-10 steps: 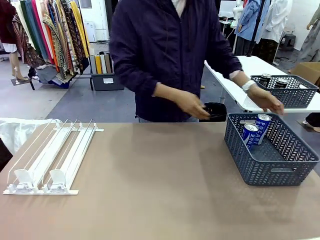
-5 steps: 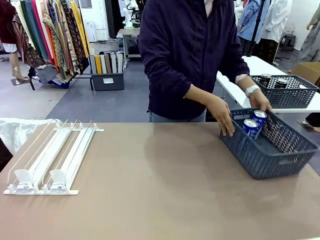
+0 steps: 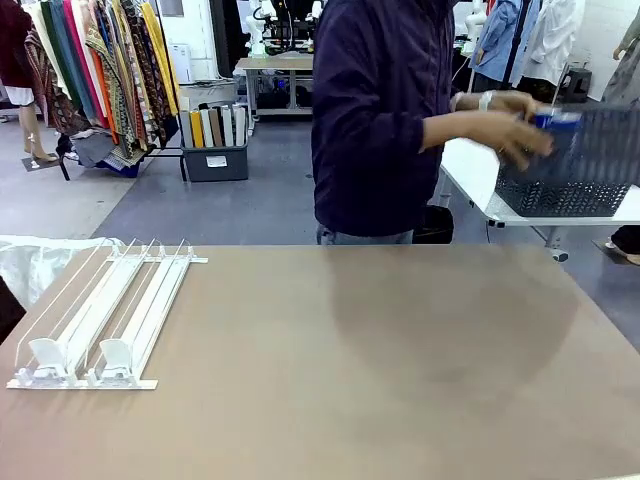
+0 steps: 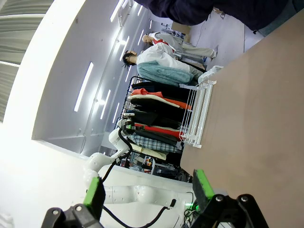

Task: Retrieve and store the cans from the dispenser.
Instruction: Pick up one can from the Automatic Can Dispenser and place it in the middle of the table.

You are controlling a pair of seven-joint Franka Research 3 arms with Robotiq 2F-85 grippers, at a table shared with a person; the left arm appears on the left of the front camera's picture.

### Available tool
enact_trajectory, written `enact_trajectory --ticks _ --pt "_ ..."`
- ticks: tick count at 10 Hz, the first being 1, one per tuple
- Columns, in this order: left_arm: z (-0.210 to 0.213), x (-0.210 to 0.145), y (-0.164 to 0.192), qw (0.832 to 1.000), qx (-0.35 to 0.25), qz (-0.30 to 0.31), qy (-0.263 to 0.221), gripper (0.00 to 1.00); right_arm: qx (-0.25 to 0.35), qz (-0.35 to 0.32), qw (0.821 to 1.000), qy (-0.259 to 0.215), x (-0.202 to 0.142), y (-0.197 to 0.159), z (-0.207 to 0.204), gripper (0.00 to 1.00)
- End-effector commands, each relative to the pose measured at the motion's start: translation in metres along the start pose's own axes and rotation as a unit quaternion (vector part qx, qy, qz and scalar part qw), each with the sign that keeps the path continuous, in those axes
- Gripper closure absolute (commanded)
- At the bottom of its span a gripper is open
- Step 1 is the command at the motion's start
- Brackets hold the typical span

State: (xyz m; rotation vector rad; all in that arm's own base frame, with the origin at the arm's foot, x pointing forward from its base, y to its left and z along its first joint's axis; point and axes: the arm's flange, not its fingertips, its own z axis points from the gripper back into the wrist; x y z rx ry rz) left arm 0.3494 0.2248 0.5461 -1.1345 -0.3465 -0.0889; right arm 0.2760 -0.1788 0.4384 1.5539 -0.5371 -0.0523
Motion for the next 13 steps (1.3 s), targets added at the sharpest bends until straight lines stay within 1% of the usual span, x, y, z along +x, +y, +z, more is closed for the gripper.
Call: enact_trajectory --ticks 1,13 --pt "-0.0013 -0.0028 -0.0015 1.000 0.002 0.004 0.002 0.00 0.003 0.004 1.000 0.004 -0.0001 0.0026 0.0003 0.00" --pt "-0.0013 -0.0028 -0.0015 1.000 0.002 0.004 0.002 0.00 0.003 0.004 1.000 0.004 -0.0001 0.0026 0.0003 0.00"
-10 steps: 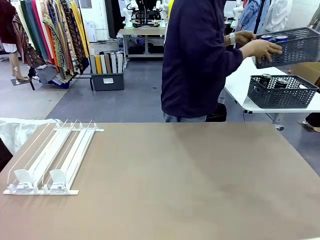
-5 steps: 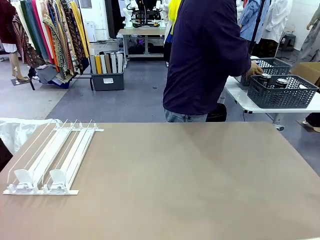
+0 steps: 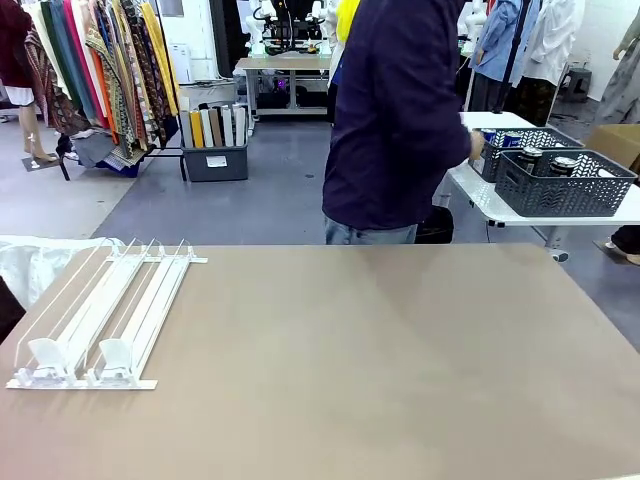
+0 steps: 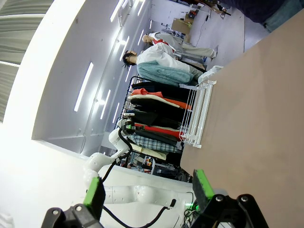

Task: Retrieve and store the cans from the dispenser.
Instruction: Pick up one can from the Automatic Can Dispenser and place it in the middle of the table.

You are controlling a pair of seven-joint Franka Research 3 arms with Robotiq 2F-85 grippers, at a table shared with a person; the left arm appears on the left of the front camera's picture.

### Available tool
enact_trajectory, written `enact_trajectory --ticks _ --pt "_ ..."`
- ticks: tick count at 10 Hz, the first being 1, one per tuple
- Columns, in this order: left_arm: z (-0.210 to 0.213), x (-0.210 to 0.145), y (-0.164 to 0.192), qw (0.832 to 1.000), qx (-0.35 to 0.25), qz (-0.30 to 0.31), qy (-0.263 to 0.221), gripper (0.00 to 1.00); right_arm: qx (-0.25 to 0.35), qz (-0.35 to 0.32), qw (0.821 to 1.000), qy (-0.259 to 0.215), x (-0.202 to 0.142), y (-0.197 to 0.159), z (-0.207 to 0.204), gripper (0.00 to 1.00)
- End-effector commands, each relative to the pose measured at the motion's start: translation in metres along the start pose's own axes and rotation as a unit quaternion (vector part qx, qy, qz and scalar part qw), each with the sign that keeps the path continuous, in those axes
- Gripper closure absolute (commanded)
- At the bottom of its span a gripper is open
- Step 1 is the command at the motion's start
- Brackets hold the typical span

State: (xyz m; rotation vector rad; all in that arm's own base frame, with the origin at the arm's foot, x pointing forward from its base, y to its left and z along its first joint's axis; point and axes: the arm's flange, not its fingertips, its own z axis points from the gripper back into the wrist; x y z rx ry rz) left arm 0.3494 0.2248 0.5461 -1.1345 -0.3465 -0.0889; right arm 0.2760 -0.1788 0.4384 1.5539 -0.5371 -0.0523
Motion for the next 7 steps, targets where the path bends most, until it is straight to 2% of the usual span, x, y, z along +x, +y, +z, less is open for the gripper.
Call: enact_trajectory --ticks 1,7 --pt "-0.0013 -0.0028 -0.0015 1.000 0.002 0.004 0.002 0.00 0.003 0.004 1.000 0.004 -0.0001 0.0026 0.0003 0.00" --pt "-0.0013 -0.0028 -0.0015 1.000 0.002 0.004 0.002 0.00 0.003 0.004 1.000 0.004 -0.0001 0.0026 0.0003 0.00"
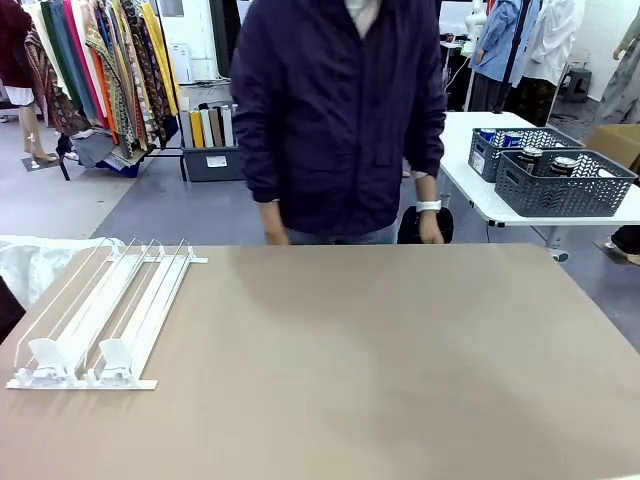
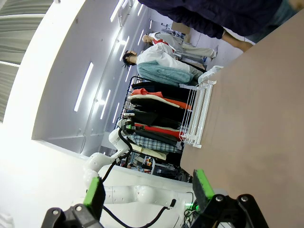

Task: Retrieve and store the cans from the dispenser.
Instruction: Pick up one can from the Automatic Can Dispenser and place it in the middle of the table.

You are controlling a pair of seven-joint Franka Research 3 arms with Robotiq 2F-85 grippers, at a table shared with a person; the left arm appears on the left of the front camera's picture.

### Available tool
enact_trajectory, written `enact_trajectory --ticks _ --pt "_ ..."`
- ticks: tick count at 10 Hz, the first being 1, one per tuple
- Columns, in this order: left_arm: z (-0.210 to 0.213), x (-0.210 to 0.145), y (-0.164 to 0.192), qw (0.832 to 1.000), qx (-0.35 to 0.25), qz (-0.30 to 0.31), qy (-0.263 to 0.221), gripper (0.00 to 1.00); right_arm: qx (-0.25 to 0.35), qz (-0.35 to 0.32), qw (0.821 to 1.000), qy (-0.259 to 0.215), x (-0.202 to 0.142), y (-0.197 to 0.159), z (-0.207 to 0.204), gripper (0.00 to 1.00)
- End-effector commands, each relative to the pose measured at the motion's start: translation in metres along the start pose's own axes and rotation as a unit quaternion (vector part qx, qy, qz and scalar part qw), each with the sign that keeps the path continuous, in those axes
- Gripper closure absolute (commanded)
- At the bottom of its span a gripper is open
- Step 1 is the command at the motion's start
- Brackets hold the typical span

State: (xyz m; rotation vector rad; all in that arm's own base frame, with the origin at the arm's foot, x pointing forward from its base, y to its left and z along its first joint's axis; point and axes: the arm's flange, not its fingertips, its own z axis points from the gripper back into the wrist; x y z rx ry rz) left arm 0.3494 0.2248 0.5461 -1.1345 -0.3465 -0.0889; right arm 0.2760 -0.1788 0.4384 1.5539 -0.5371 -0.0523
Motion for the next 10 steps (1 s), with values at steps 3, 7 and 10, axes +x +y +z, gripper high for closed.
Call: enact_trajectory --ticks 3,7,10 --pt "-0.0013 -0.0028 -0.0015 1.000 0.002 0.004 0.002 0.00 0.003 0.004 1.000 0.004 -0.0001 0.0026 0.0003 0.00" --pt "-0.0013 -0.0028 -0.0015 1.000 0.002 0.004 0.002 0.00 0.003 0.004 1.000 0.004 -0.0001 0.0026 0.0003 0.00" --pt "-0.0013 -0.0028 -0.0015 1.000 0.002 0.004 0.002 0.00 0.003 0.004 1.000 0.004 -0.0001 0.0026 0.0003 0.00"
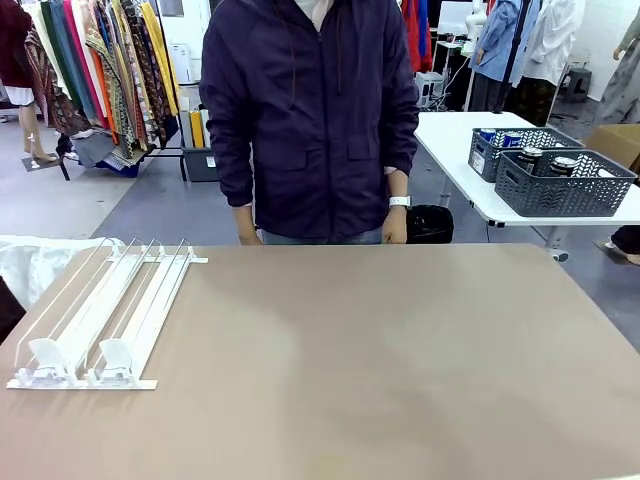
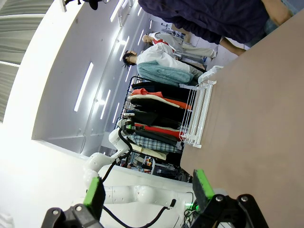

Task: Retrieve and store the cans from the dispenser.
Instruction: Pick up one can from the Automatic Can Dispenser and place it in the middle of the table.

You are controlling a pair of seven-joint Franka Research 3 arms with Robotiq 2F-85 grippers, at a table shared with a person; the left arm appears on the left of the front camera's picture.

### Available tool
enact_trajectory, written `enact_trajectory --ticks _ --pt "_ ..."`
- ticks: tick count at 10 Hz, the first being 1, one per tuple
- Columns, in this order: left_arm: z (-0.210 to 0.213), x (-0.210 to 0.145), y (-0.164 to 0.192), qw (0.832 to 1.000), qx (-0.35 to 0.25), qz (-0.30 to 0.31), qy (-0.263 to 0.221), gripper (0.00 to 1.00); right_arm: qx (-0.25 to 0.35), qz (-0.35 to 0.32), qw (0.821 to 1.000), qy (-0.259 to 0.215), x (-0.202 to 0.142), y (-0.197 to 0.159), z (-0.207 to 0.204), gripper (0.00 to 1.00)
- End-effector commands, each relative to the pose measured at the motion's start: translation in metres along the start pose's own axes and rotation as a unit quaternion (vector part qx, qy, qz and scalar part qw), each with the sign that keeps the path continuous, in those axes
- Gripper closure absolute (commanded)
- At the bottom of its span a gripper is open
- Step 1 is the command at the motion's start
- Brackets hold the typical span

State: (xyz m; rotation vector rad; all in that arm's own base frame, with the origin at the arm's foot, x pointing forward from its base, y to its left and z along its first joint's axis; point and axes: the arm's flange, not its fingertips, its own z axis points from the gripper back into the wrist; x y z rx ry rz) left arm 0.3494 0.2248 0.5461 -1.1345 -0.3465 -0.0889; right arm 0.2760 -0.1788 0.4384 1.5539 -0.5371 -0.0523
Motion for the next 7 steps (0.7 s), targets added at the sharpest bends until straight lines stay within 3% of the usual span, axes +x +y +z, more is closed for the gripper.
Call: enact_trajectory --ticks 1,7 --pt "-0.0013 -0.0028 -0.0015 1.000 0.002 0.004 0.002 0.00 0.003 0.004 1.000 0.004 -0.0001 0.0026 0.0003 0.00" --pt "-0.0013 -0.0028 -0.0015 1.000 0.002 0.004 0.002 0.00 0.003 0.004 1.000 0.004 -0.0001 0.0026 0.0003 0.00"
